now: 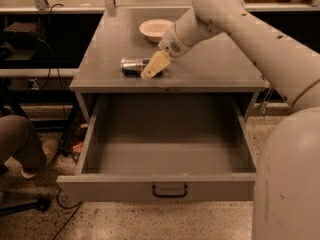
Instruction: Place redbull can into top drawer
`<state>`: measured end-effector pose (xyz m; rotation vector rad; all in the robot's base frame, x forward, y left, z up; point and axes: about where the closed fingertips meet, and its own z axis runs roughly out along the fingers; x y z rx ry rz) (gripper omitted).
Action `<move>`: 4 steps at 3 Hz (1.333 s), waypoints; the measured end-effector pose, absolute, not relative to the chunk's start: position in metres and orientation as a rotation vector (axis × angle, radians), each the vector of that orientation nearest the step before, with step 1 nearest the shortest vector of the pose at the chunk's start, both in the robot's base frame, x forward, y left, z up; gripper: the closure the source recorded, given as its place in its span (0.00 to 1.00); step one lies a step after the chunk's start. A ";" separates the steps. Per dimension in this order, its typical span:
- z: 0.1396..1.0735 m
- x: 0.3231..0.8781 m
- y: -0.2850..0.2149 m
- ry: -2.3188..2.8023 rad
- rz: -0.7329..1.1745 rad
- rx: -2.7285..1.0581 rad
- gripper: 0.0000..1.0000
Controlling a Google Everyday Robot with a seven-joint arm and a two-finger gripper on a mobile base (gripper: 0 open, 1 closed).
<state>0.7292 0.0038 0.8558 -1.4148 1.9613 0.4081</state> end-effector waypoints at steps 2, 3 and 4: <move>0.842 0.737 0.017 1.964 0.419 -1.420 0.62; 0.847 0.707 0.015 1.953 0.441 -1.453 0.93; 0.871 0.663 0.000 1.932 0.441 -1.477 1.00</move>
Offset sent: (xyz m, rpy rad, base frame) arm 0.0071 0.0144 -0.0138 0.0133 0.0078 0.0075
